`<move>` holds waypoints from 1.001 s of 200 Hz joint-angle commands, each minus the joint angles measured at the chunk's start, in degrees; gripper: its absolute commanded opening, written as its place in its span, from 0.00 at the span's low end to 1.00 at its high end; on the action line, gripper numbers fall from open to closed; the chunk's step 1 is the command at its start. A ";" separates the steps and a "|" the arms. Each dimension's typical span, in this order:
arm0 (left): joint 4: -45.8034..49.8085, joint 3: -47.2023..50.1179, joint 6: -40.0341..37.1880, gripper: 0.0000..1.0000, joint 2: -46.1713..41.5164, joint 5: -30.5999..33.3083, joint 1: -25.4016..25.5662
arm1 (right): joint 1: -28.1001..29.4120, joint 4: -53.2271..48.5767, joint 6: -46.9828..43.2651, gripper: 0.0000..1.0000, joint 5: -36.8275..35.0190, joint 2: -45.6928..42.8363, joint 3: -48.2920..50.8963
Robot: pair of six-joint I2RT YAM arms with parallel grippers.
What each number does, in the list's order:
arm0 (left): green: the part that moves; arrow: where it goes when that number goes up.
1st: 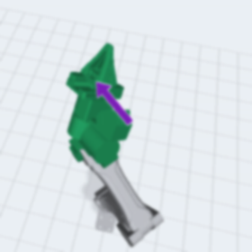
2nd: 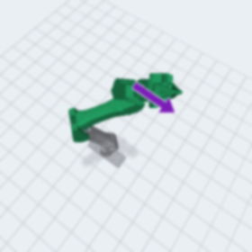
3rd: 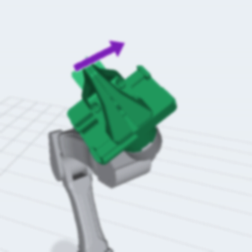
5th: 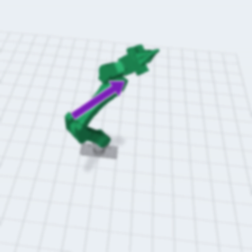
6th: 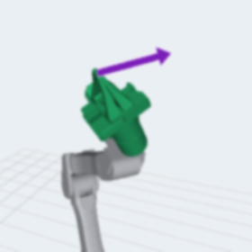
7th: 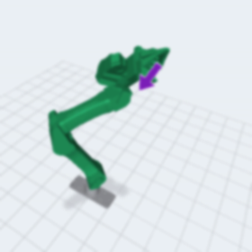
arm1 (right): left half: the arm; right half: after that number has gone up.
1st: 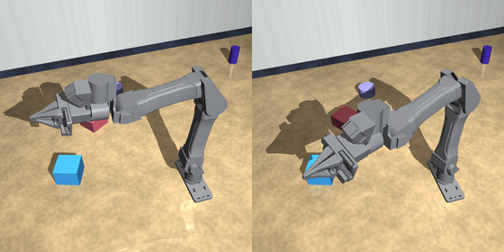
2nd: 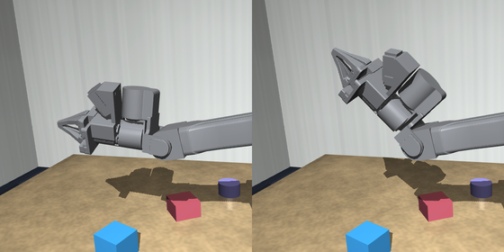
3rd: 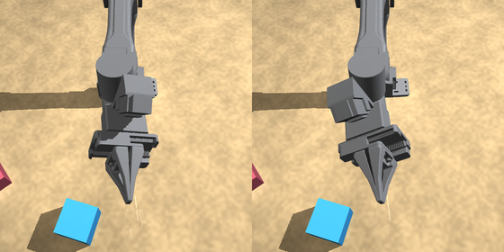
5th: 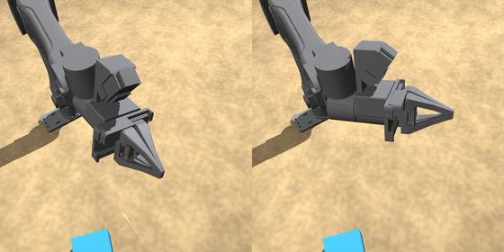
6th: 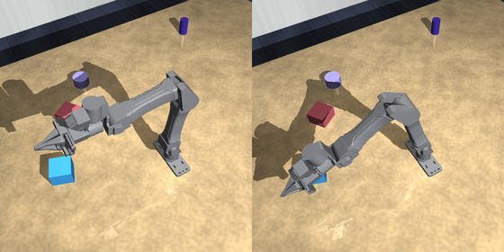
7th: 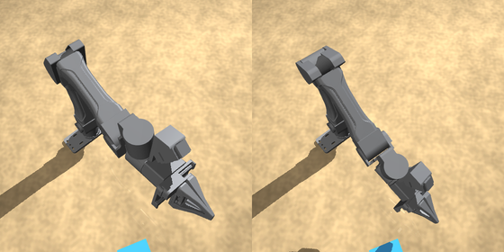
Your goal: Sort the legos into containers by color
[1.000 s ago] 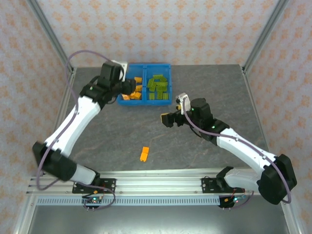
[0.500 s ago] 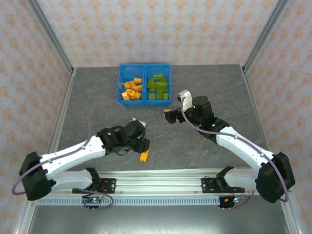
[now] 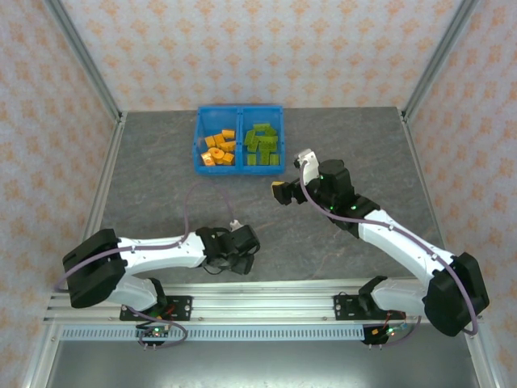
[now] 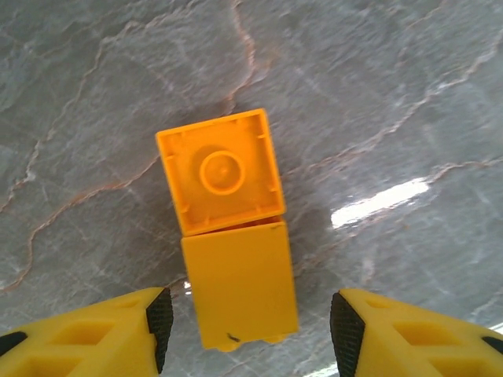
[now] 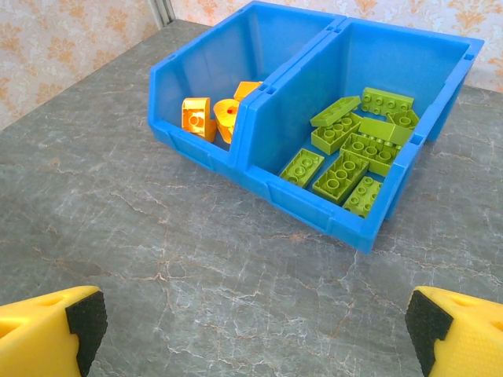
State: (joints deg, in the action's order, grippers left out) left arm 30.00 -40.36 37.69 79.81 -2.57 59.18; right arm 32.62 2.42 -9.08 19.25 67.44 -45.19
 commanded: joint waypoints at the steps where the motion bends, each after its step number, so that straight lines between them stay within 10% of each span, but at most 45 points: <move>1: -3.41 1.41 0.60 0.57 1.60 1.64 0.16 | -0.13 -0.21 -0.52 0.99 -0.09 -0.59 -0.08; 68: -3.40 2.00 1.85 0.28 4.81 1.97 0.19 | -0.09 -0.97 0.73 0.99 0.33 -1.78 -0.03; 112: 3.96 -0.77 -1.36 0.26 -5.40 7.15 -0.46 | -0.10 -0.68 1.28 0.99 1.28 -1.88 -0.32; 200: 1.80 -24.84 -21.81 0.27 -0.60 6.68 -31.05 | 2.43 -0.09 -3.61 0.99 23.35 -2.84 1.61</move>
State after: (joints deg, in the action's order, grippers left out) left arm 35.05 -59.57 21.74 73.34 2.46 35.09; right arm 33.04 1.85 -9.19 36.75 65.08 -44.80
